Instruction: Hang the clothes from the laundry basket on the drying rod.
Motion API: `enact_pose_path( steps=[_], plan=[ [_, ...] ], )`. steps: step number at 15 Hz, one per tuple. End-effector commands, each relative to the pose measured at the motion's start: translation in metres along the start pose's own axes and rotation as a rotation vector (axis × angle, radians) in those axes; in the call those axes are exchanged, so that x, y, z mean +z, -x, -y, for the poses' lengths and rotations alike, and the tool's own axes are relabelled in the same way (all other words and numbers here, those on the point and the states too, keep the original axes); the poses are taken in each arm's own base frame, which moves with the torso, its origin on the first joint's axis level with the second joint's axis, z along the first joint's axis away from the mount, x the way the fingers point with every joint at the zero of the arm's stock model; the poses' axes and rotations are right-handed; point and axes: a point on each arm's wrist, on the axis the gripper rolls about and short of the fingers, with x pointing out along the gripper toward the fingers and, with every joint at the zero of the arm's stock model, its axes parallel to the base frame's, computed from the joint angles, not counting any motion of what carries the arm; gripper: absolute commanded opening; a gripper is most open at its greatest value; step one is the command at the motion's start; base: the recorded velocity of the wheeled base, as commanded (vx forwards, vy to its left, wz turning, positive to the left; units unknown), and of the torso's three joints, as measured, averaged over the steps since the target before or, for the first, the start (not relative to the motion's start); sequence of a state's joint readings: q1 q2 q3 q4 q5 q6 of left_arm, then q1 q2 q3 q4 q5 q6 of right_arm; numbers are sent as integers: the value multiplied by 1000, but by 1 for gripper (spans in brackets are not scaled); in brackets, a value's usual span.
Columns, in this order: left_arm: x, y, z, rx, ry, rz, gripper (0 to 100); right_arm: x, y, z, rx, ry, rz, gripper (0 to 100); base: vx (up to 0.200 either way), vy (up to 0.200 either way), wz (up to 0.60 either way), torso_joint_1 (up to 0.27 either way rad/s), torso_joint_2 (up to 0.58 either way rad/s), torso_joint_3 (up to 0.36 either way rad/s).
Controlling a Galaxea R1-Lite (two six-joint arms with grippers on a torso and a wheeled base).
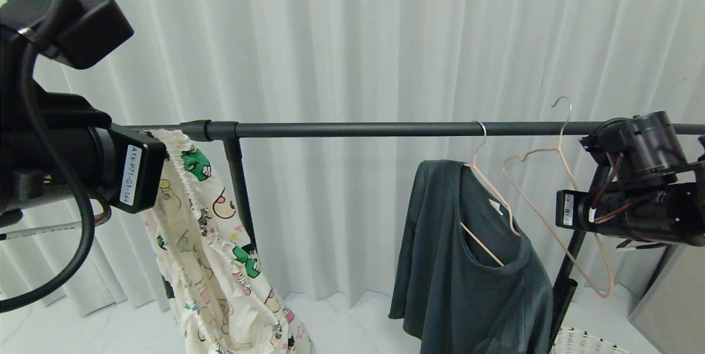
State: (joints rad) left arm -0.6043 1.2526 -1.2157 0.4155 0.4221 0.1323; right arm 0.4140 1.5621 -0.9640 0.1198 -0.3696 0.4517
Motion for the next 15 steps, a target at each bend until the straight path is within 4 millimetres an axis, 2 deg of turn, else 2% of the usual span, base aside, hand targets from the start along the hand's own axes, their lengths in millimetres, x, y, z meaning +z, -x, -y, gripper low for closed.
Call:
enact_pose_path(
  steps=[1, 4, 6, 9, 12, 15],
  plan=[
    [0, 4, -1, 1, 2, 9, 0, -4, 16, 6, 26, 23, 36, 0, 0, 0, 0, 0, 0, 0],
    [-1, 5, 0, -4, -1, 11, 0, -21, 32, 19, 54, 136, 96, 0, 0, 0, 0, 0, 0, 0],
    [-1, 5, 0, -5, -1, 11, 0, -32, 50, 30, 75, 165, 132, 0, 0, 0, 0, 0, 0, 0],
    [0, 5, 2, 7, -5, 12, 0, -44, 75, 47, 98, 196, 180, 0, -200, 0, 0, 2, 2, 2],
    [-1, 4, 3, 5, -8, 8, 0, -61, 88, 61, 116, 236, 196, 0, -200, 0, 0, 2, 2, -4],
    [0, 4, 4, -2, -11, 11, 0, -68, 103, 69, 233, 262, 221, 0, -200, 0, 0, -4, -2, 4]
  ],
)
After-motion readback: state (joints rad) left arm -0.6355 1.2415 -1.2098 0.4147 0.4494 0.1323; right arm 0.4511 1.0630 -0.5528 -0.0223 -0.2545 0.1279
